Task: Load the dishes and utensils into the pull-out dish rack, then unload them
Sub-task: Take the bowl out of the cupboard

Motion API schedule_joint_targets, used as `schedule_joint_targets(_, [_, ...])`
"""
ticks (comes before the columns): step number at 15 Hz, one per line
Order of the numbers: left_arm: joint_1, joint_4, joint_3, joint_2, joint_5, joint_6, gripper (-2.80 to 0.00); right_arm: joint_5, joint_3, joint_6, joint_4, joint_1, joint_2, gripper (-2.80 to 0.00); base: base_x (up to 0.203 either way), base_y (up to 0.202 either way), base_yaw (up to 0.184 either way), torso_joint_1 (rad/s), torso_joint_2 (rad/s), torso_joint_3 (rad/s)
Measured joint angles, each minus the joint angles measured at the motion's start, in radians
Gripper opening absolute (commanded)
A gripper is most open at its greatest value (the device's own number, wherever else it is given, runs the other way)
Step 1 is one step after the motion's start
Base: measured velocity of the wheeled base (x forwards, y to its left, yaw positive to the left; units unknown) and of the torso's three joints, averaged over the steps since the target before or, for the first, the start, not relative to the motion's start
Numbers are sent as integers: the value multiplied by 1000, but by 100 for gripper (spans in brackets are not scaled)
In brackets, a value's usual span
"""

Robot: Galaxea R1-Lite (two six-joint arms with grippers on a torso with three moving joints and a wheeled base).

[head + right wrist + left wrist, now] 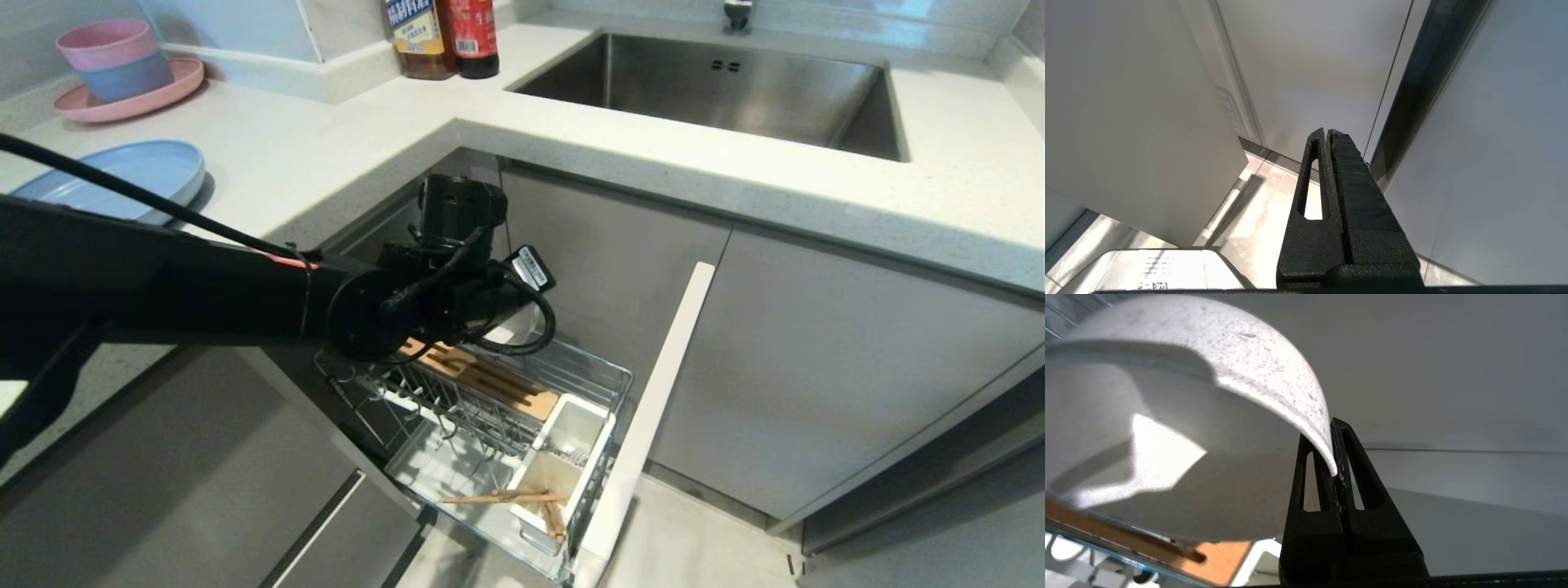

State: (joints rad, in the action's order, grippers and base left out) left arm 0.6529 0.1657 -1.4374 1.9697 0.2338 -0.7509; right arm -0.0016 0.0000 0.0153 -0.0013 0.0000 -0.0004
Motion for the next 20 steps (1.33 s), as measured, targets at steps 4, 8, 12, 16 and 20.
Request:
schedule_joint_targets(4, [50, -5, 36, -112, 8, 7, -280, 0, 0, 0, 0, 0, 0, -280, 0, 0, 0, 0, 0, 0])
schedule_joint_targets(8, [139, -18, 79, -297, 88, 47, -280, 0, 0, 0, 0, 0, 0, -280, 0, 0, 0, 0, 0, 0])
schedule_joint_targets(12, [188, -20, 104, -521, 136, 156, -280, 0, 0, 0, 0, 0, 0, -280, 0, 0, 0, 0, 0, 0])
schedule_joint_targets(16, [97, -16, 108, -698, 140, 278, -280, 0, 0, 0, 0, 0, 0, -280, 0, 0, 0, 0, 0, 0])
schedule_joint_targets(20, [-136, -18, 87, -765, 139, 402, -280, 0, 0, 0, 0, 0, 0, -280, 0, 0, 0, 0, 0, 0])
